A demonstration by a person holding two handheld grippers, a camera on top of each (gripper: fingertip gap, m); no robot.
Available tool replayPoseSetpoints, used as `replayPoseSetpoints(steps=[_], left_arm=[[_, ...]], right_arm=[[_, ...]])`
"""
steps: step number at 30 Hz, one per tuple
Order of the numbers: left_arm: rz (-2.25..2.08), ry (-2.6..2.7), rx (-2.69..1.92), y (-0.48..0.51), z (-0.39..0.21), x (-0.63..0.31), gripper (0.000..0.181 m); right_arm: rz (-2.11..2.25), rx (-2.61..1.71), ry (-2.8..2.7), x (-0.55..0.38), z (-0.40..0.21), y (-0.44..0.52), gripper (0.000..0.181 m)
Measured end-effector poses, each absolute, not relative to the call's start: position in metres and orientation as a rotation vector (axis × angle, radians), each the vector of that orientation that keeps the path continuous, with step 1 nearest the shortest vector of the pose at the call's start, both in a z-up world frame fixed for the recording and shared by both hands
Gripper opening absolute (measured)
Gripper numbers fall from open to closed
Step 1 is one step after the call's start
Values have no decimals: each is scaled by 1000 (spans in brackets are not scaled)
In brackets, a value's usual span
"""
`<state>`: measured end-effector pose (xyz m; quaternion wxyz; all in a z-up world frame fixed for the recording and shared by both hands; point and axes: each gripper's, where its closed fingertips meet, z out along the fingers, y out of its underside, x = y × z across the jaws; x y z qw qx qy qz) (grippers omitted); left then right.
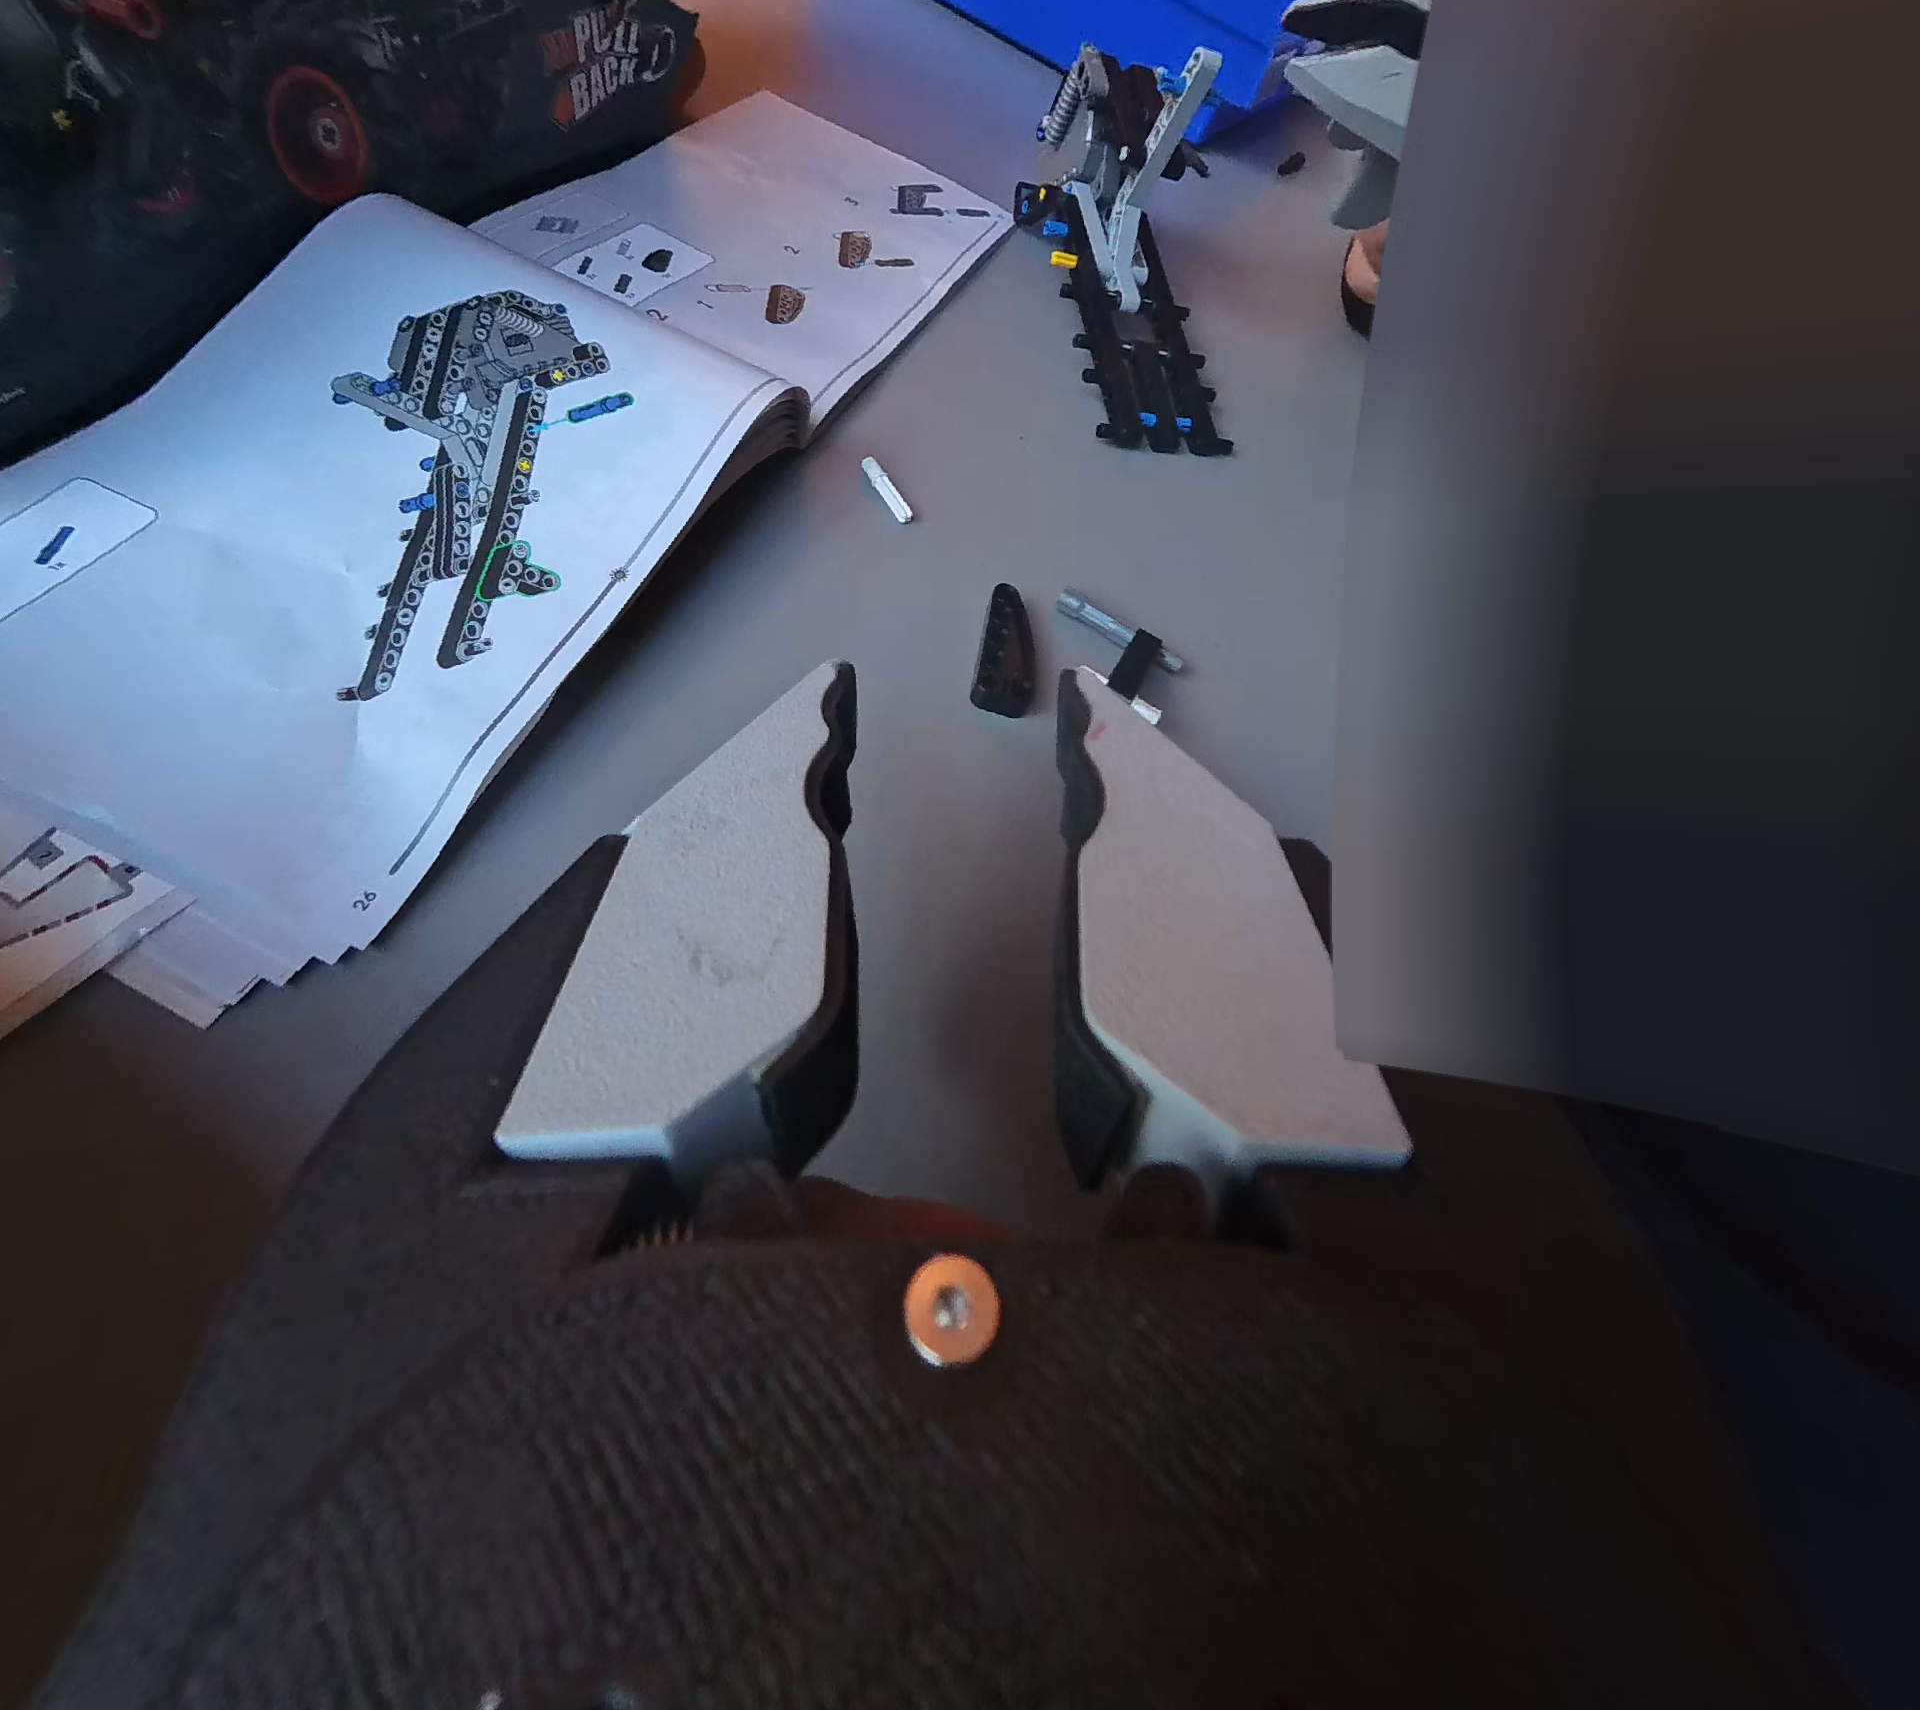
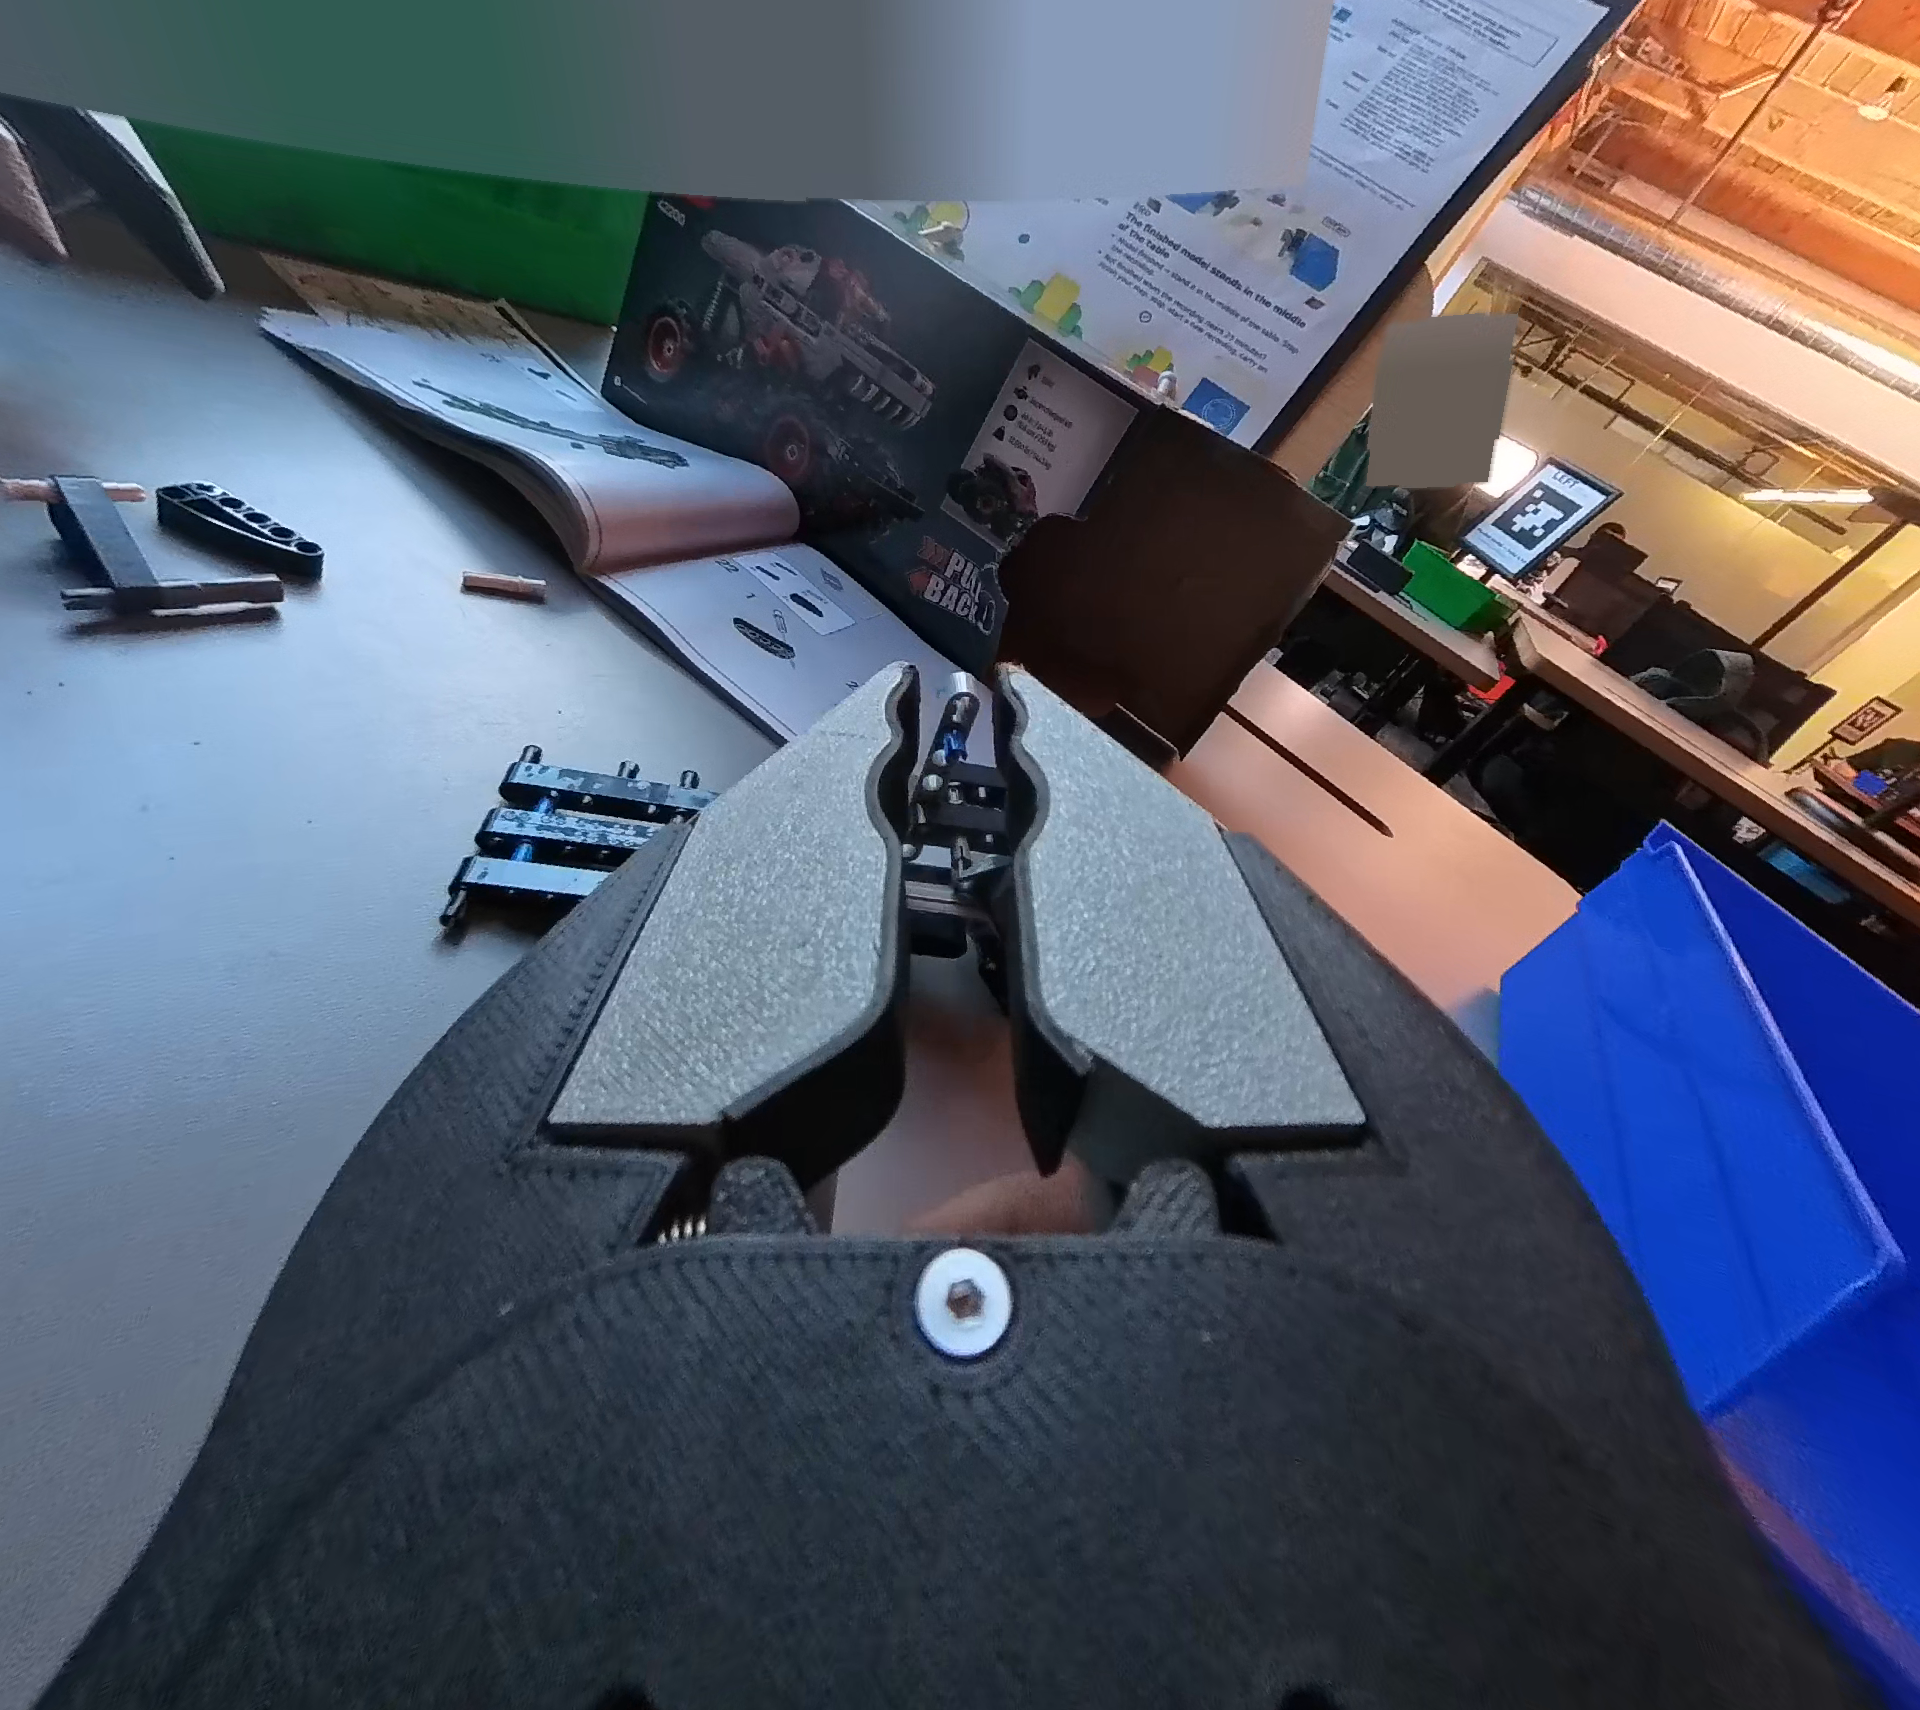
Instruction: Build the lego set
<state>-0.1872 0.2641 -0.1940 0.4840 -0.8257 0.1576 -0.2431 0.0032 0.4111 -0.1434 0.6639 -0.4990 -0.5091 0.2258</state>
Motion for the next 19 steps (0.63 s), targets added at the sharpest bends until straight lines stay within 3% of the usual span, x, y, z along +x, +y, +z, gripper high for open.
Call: replayPoseSetpoints(steps=[1, 19], left_arm=[[-592, 386, -2014, 264, -194, -187, 36], [-628, 330, -1995, 271, -191, -187, 36]], right_arm=[[510, -1124, -1149, 3, -143, 410, 10], [516, -1080, -1101, 12, -131, 406, 9]])
